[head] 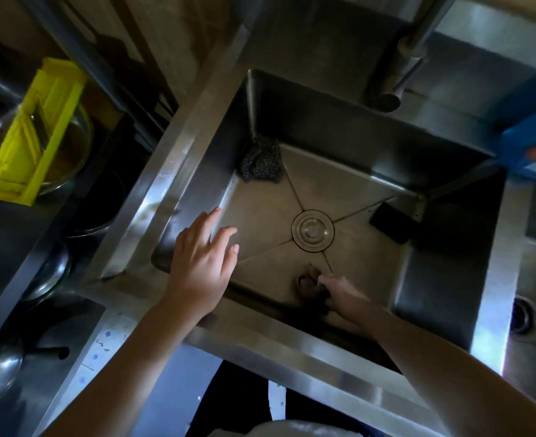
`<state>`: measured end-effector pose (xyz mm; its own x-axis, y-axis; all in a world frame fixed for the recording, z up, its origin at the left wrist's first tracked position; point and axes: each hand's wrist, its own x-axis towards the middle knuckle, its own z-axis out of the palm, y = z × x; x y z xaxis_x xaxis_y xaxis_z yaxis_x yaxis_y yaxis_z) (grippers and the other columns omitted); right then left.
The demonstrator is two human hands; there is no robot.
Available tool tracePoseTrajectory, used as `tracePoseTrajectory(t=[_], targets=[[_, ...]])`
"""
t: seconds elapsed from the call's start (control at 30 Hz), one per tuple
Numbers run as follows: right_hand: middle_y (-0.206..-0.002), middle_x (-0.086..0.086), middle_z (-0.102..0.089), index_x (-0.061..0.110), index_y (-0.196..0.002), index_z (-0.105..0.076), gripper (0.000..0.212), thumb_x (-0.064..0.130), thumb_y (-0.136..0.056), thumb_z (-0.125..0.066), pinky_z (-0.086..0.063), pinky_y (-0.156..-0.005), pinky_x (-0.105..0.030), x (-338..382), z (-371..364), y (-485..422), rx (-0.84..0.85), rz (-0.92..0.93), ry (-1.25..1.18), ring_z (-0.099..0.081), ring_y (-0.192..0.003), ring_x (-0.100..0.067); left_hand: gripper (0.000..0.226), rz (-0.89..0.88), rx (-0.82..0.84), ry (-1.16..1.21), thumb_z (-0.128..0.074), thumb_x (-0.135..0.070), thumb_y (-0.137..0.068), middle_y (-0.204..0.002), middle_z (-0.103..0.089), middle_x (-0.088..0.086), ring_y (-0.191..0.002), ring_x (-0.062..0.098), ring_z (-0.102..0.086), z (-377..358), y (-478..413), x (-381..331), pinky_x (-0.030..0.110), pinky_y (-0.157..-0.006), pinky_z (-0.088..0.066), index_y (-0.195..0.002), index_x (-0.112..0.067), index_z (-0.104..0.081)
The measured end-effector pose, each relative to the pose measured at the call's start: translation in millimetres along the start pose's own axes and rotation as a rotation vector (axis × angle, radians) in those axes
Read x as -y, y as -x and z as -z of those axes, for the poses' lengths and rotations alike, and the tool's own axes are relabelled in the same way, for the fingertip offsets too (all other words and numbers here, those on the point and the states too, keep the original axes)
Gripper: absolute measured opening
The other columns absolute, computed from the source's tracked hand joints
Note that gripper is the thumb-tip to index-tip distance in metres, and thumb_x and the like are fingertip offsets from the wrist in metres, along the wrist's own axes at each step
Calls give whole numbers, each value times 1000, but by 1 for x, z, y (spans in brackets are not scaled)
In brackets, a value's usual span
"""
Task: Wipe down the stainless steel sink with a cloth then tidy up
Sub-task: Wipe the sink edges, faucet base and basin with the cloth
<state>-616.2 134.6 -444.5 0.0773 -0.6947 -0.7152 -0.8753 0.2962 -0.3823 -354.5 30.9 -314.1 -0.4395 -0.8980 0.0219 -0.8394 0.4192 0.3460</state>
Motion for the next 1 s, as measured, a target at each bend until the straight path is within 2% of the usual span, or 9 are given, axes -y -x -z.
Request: tracePoseTrajectory(t=[0.1, 0.17, 0.23, 0.4, 0.53, 0.63, 0.73, 0.9, 1.0], targets=[[-102, -6, -66, 26, -106, -60, 36, 12, -73, -65, -46, -71, -26, 9, 28, 9, -91, -103, -64, -60, -86, -21, 38, 37, -10, 10, -41, -28, -89, -129, -54, 20, -111, 39, -56, 10, -1, -6, 47, -90, -43, -103, -5, -67], [-104, -6, -68, 27, -111, -60, 42, 15, -72, -66, -48, -73, -26, 17, 45, 16, -170, -89, -39, -63, -91, -26, 39, 63, -24, 11, -39, -30, -89, -131, -53, 19, -111, 38, -56, 18, 0, -9, 46, -91, -42, -104, -6, -67], [-106, -5, -68, 25, -113, -61, 42, 16, -72, -66, -45, -74, -25, 29, 64, 24, -227, -32, -13, -64, -96, -27, 40, 79, -52, 7, -39, -31, -90, -132, -52, 19, -111, 36, -56, 26, -1, -9, 46, -92, -41, -104, -7, -67], [-98, -4, -68, 23, -99, -64, 31, 16, -69, -64, -45, -70, -26, 68, 115, 46, -331, 123, -16, -64, -90, -25, 46, 142, -150, 3, -35, -35, -90, -126, -56, 20, -114, 36, -55, 56, 1, -3, 46, -91, -43, -106, -5, -67], [-88, -1, -67, 26, -95, -64, 28, 14, -69, -64, -42, -64, -24, 104, 149, 62, -402, 215, -8, -64, -84, -23, 28, 136, -226, -30, -56, -19, -90, -118, -61, 18, -110, 35, -58, 83, 3, 6, 46, -87, -46, -111, -2, -62], [-84, 0, -65, 26, -94, -64, 25, 13, -72, -62, -47, -65, -27, 133, 172, 71, -435, 289, -10, -63, -80, -22, 30, 157, -250, -52, -64, -13, -85, -116, -62, 18, -108, 36, -59, 106, 6, 11, 46, -85, -47, -113, -2, -60], [-77, 3, -62, 29, -80, -60, 15, 15, -76, -61, -44, -62, -25, 164, 192, 78, -474, 370, -30, -63, -76, -21, 32, 188, -280, -44, -61, -15, -87, -118, -61, 17, -109, 34, -58, 128, 7, 16, 46, -87, -46, -117, -4, -59], [-74, 5, -60, 27, -84, -64, 14, 16, -75, -65, -42, -62, -24, 216, 223, 91, -556, 485, 1, -59, -72, -18, 26, 200, -350, -32, -55, -20, -91, -123, -59, 10, -113, 30, -55, 163, 7, 29, 45, -92, -43, -115, -12, -60], [-70, 8, -55, 29, -75, -58, 15, 15, -73, -64, -41, -60, -25, 244, 237, 101, -600, 555, 56, -56, -71, -17, 23, 203, -417, -29, -56, -21, -91, -121, -60, 8, -113, 29, -55, 184, 6, 37, 47, -92, -43, -113, -13, -61]])
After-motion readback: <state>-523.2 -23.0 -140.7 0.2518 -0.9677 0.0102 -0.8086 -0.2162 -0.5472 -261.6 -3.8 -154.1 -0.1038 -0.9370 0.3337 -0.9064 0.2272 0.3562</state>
